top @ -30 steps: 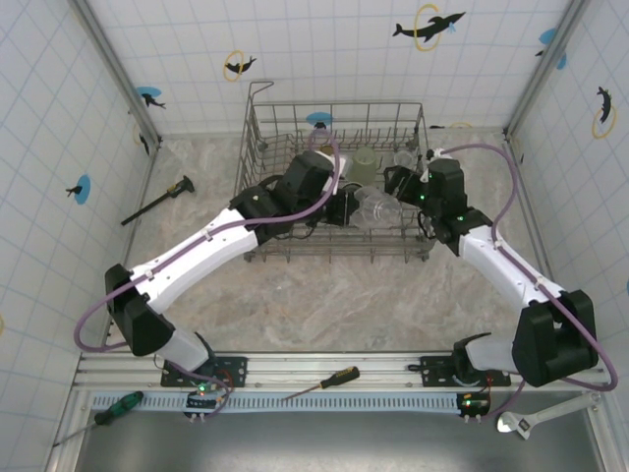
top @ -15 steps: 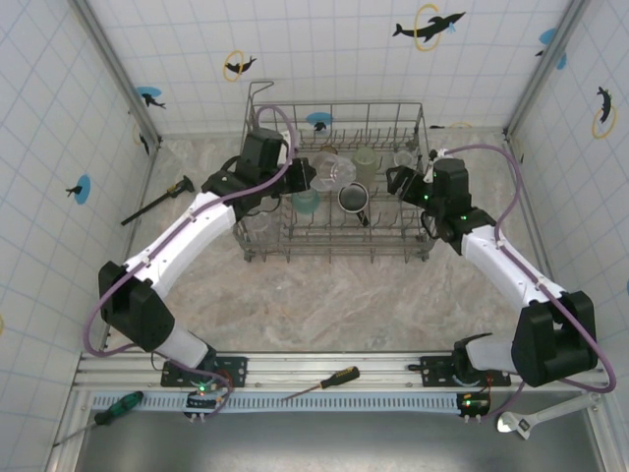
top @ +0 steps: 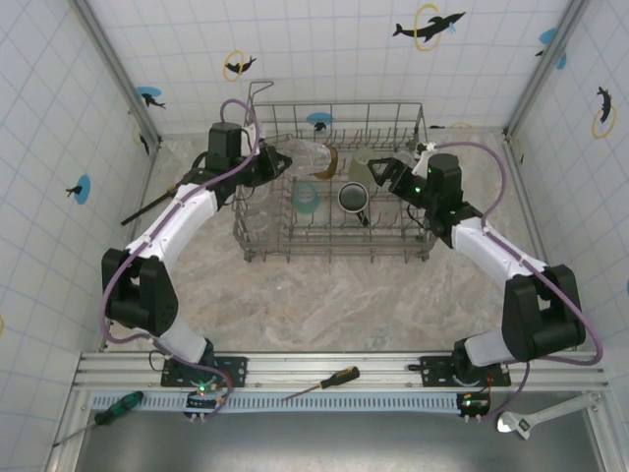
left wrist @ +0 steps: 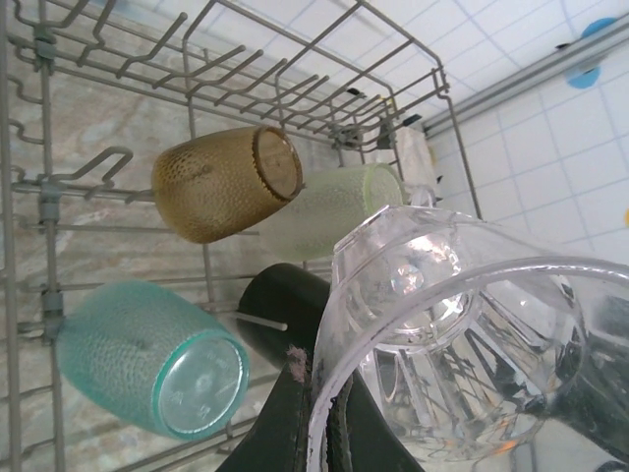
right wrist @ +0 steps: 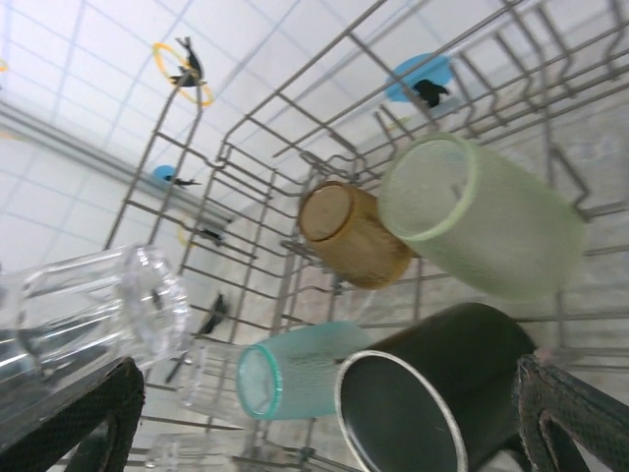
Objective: Load the cups into the dish rack
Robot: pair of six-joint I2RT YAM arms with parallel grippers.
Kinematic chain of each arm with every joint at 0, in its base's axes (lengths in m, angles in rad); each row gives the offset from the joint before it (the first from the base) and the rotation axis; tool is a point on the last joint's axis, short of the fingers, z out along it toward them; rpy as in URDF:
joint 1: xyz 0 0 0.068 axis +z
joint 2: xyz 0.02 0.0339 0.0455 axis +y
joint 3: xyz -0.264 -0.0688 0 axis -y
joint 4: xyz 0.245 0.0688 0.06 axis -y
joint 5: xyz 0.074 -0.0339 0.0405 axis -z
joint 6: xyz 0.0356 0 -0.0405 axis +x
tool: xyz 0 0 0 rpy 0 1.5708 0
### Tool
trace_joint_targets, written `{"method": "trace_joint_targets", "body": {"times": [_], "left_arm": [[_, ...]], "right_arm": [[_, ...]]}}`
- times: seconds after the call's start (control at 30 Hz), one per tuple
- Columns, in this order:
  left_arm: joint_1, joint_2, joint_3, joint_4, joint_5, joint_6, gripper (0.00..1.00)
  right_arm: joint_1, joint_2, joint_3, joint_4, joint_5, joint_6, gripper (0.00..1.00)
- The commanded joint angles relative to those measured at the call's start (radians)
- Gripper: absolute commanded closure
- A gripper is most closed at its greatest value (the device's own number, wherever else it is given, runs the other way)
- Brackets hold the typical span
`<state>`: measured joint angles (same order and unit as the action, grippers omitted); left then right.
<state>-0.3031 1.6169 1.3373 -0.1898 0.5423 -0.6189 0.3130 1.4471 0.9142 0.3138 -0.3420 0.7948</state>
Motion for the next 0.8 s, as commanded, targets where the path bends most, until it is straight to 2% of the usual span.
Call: {"method": "trace_joint_targets", "body": {"times": [0.0,0.37,0.77], "left_arm": [[0.029,0.016,-0.018,0.147,0.132,-0.073,1.0],[0.063,0.095,0.03,0.285,0.297,-0.195,1.0],[0.07,0.107,-0.014,0.412,0.349,-0.308,1.0]], "right_arm": [[0.008,0.042,0.026,0.168,-0.108,0.089,0.0],[0.049,0.163,0.089,0.355,-0.18,0.203,0.0],[0.085,0.295,0.177,0.529,-0.203,0.372,0.0]]}}
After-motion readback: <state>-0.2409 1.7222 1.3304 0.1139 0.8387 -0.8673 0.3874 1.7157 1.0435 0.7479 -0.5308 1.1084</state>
